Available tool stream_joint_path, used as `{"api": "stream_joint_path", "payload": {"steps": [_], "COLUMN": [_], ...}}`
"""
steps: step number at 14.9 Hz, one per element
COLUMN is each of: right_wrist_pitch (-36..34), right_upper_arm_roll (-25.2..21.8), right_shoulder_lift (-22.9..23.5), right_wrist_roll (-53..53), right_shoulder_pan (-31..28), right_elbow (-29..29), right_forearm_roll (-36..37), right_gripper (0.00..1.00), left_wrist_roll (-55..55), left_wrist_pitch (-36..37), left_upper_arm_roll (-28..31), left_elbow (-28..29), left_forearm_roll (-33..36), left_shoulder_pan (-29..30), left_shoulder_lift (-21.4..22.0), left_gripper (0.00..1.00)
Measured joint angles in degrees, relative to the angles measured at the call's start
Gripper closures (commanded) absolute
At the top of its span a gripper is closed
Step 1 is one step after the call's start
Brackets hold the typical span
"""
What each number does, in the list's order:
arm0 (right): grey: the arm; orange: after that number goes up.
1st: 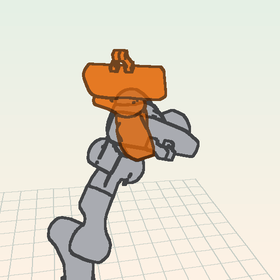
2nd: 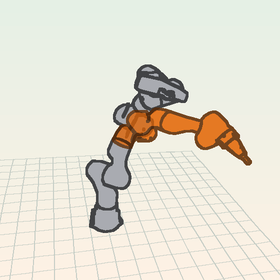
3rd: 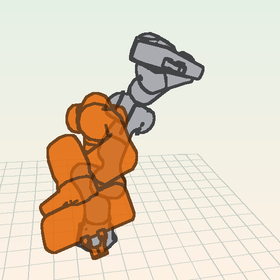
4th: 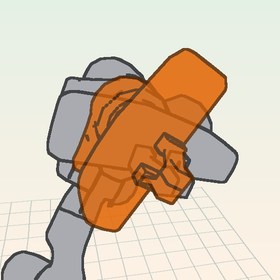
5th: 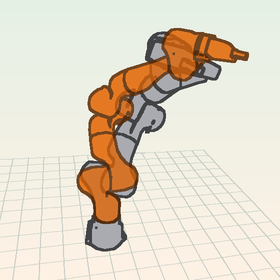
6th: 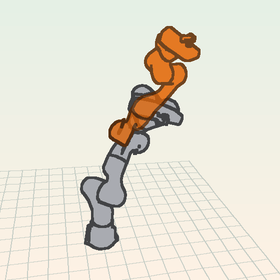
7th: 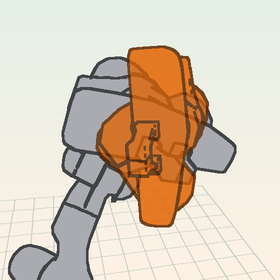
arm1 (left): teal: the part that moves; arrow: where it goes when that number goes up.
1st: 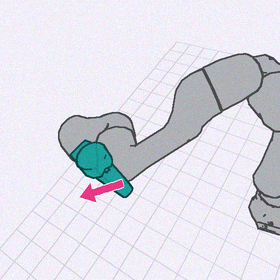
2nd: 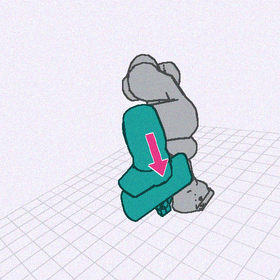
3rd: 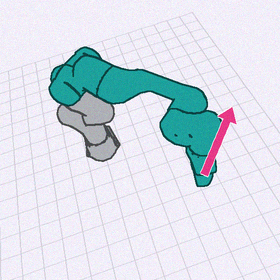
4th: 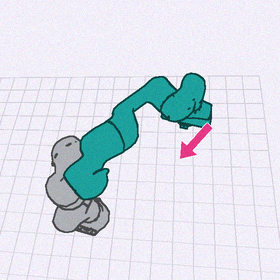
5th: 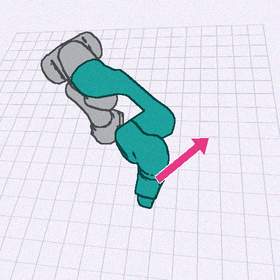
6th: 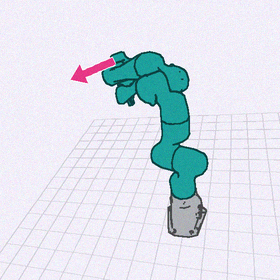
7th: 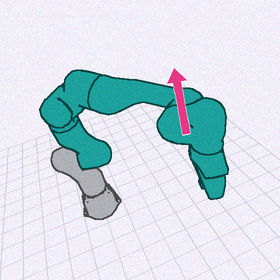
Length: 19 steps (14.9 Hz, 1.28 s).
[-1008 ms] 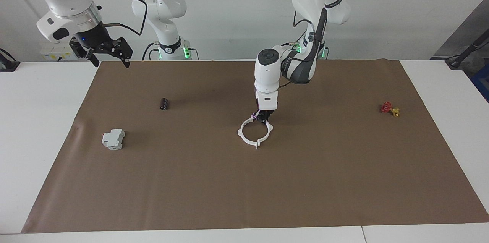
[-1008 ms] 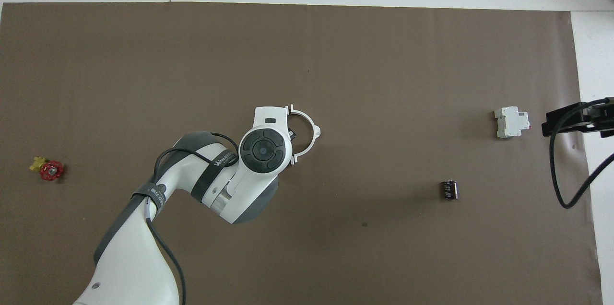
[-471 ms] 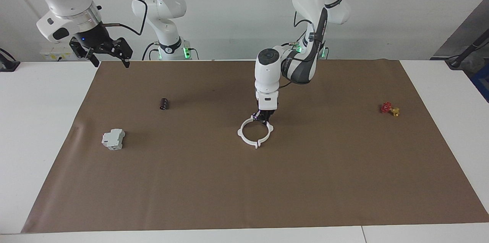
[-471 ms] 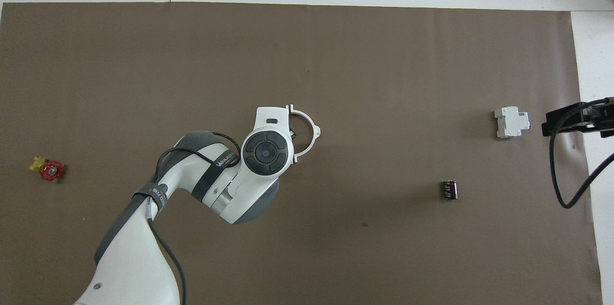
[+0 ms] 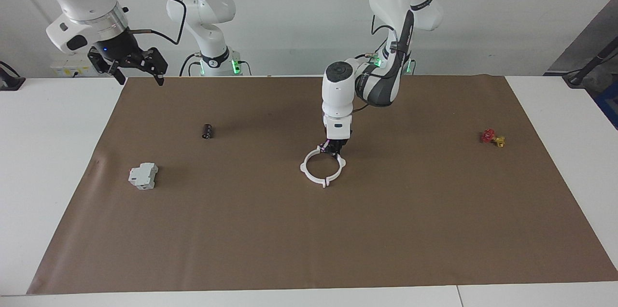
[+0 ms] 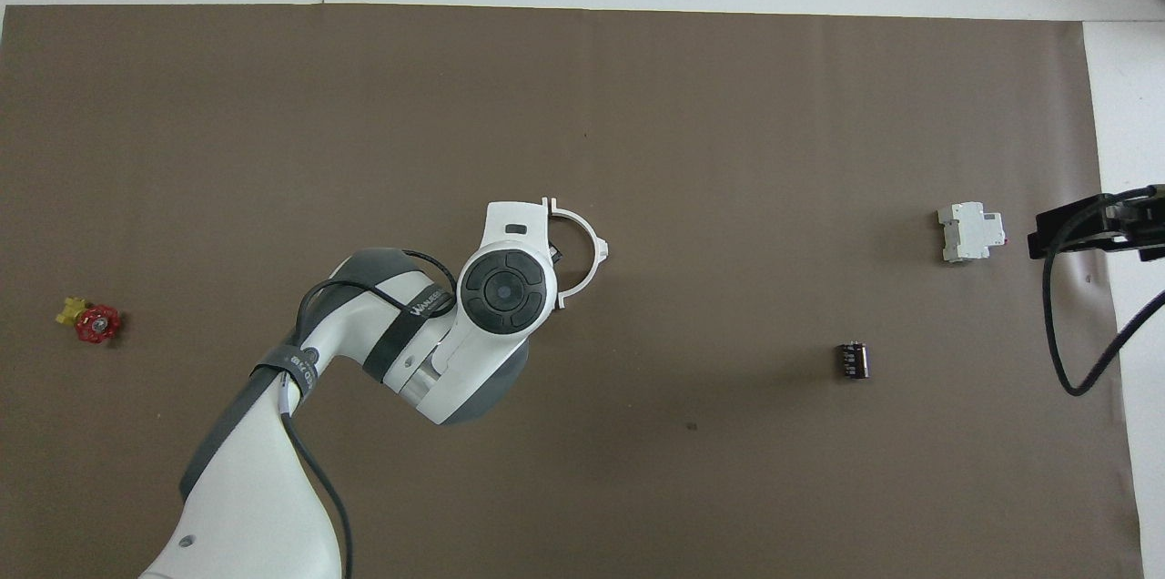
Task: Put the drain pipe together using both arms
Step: 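Press the held clamp half onto the placed half with the left gripper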
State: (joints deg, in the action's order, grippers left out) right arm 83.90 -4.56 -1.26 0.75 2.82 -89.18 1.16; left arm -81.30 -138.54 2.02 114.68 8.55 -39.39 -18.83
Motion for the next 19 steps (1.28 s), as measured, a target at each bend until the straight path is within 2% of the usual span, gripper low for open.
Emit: {"api": "stream_joint_path", "payload": {"steps": [19], "right_wrist_pitch": [0.0], "right_upper_arm_roll": [0.0], "right_shoulder_lift": [0.0], "right_wrist_roll": [0.0], "right_shoulder_pan": [0.0], "right_elbow": [0.0], "right_forearm_roll": [0.0], "right_gripper": [0.00], "left_wrist_roll": [-2.9], "left_wrist_pitch": [-1.2], "left_upper_arm_roll": [0.1], "left_elbow": [0.8], "left_forearm_roll": [0.9], "left_shoulder_pan": [0.0], "left_shoulder_lift": [-0.1], "left_gripper": [1.00]}}
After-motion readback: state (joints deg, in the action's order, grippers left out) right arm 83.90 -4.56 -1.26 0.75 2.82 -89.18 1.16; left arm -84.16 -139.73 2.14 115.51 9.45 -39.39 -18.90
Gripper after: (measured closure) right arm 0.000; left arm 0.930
